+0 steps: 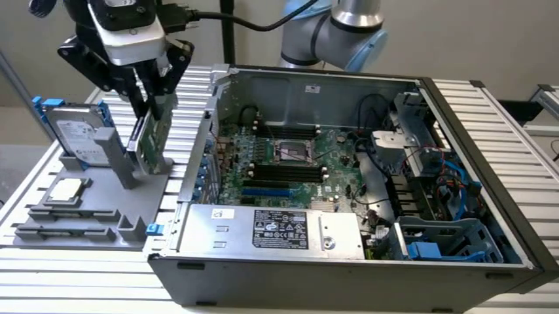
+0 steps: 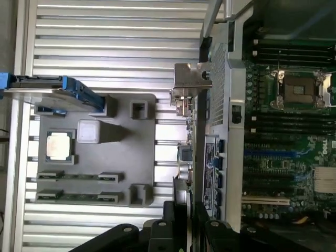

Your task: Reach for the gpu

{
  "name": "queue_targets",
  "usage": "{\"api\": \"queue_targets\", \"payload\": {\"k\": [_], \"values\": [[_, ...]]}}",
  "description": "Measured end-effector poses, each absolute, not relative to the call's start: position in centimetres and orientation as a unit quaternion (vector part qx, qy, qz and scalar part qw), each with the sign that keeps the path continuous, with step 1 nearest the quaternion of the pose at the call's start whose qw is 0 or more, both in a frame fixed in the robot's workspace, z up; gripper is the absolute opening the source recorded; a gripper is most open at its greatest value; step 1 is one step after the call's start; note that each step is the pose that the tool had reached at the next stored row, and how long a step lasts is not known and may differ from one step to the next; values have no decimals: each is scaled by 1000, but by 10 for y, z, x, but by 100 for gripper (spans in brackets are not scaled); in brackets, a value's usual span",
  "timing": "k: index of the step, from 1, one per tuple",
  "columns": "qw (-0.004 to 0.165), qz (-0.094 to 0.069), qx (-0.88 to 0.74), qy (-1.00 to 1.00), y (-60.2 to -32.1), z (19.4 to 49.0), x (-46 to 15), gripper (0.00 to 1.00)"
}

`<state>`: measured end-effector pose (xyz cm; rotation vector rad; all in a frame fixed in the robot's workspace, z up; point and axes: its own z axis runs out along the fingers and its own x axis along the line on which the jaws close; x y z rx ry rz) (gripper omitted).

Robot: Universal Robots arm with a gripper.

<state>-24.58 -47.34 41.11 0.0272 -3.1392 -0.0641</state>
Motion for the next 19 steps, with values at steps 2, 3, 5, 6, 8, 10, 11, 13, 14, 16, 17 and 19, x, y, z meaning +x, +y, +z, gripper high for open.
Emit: {"api": "queue_targets", "payload": {"k": [2,3,5,6,8,10,11,13,14,16,17,19], "values": [[2,-21,9,-1000,-474,420,-237,26],[2,-21,9,-1000,-474,425,-232,26],[4,-21,9,-1000,-474,431,-223,26],[5,-21,9,-1000,-474,432,-218,26],[7,-21,9,-1000,-474,435,-209,26],[9,-21,9,-1000,-474,436,-200,26],[9,-21,9,-1000,-474,436,-196,26],[10,-21,8,-1000,-474,436,-187,26],[10,-21,8,-1000,-474,436,-182,26],[11,-21,8,-1000,-474,436,-173,26],[12,-21,8,-1000,-474,436,-169,26],[12,-21,8,-1000,-474,436,-159,26]]}}
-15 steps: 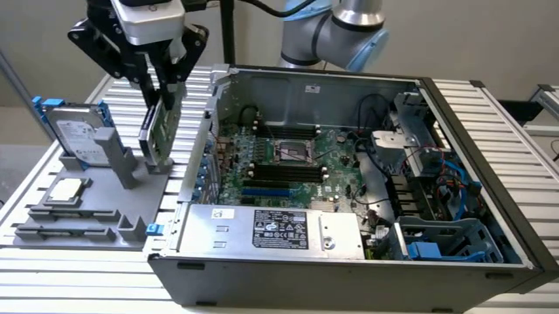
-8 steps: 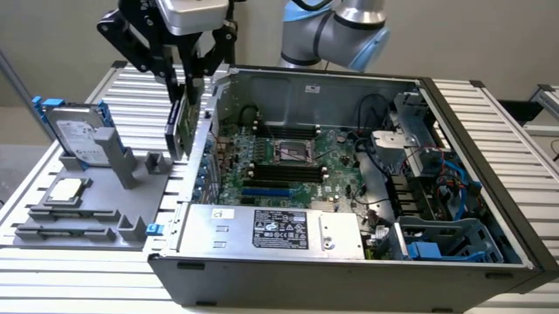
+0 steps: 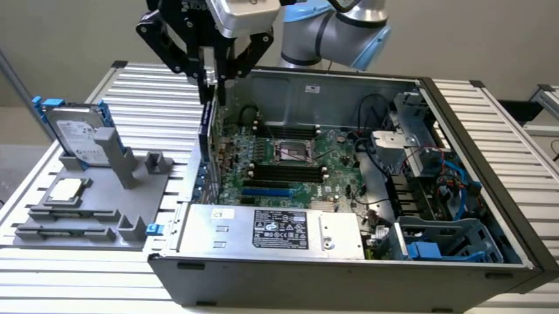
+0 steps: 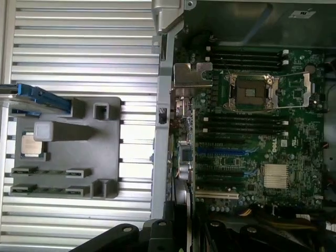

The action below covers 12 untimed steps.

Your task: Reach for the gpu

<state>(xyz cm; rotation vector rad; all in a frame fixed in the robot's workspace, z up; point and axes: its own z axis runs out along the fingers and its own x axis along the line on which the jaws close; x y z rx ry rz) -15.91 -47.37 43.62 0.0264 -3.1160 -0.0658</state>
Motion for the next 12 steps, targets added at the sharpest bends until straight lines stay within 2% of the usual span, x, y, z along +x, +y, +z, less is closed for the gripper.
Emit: {"api": "queue_targets", "payload": {"k": [12], "values": [[17,-21,8,-1000,-470,431,-105,26]]}}
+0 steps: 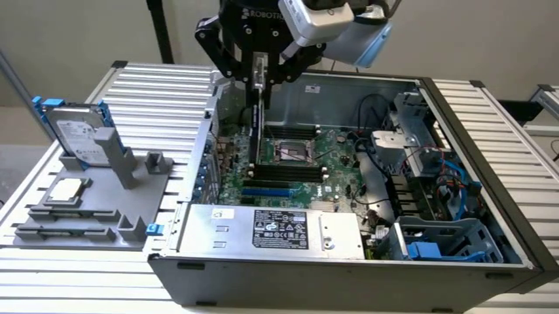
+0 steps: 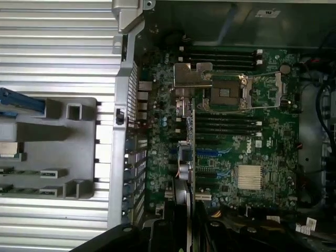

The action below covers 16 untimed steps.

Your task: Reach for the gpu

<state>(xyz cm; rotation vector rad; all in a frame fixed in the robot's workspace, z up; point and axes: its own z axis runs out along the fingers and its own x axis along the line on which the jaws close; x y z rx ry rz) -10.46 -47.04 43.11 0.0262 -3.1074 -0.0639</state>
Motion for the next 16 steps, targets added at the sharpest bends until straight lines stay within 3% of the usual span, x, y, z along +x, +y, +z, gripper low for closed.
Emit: {"api": "queue_targets", "payload": {"k": [16], "values": [[18,-14,8,-1000,-449,411,-40,26]]}}
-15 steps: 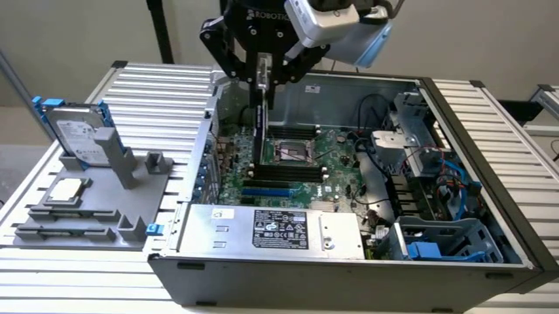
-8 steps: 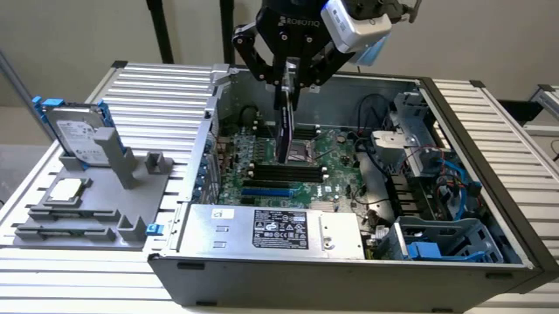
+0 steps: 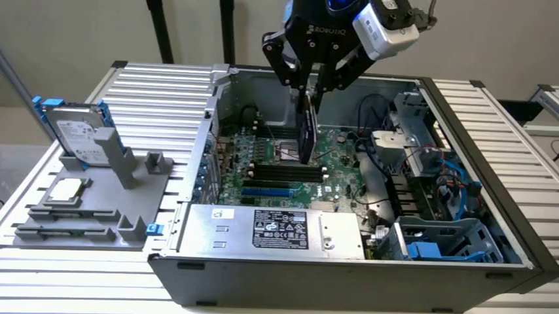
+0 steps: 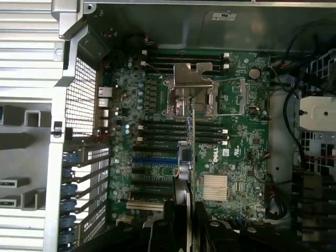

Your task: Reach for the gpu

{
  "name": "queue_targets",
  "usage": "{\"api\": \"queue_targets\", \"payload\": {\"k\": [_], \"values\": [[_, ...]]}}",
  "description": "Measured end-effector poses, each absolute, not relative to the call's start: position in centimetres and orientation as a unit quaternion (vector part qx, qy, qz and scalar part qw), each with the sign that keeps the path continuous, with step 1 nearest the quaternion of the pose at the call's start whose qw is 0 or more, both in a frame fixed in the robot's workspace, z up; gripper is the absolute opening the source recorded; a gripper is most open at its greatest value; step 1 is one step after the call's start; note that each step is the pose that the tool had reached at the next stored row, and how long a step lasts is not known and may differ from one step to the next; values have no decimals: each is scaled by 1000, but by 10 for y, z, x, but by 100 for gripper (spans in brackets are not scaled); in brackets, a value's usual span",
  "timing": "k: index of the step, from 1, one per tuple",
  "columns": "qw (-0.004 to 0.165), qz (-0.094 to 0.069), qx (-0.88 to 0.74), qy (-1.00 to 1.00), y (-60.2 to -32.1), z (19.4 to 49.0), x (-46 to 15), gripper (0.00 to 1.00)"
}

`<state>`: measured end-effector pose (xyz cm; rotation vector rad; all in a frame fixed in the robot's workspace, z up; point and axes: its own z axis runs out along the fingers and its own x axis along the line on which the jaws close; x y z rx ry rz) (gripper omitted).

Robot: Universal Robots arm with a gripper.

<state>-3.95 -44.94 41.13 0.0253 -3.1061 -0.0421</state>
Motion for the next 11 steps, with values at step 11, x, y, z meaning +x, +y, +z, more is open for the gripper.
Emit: {"api": "queue_targets", "payload": {"k": [11], "values": [[18,-12,8,-1000,-449,410,-37,26]]}}
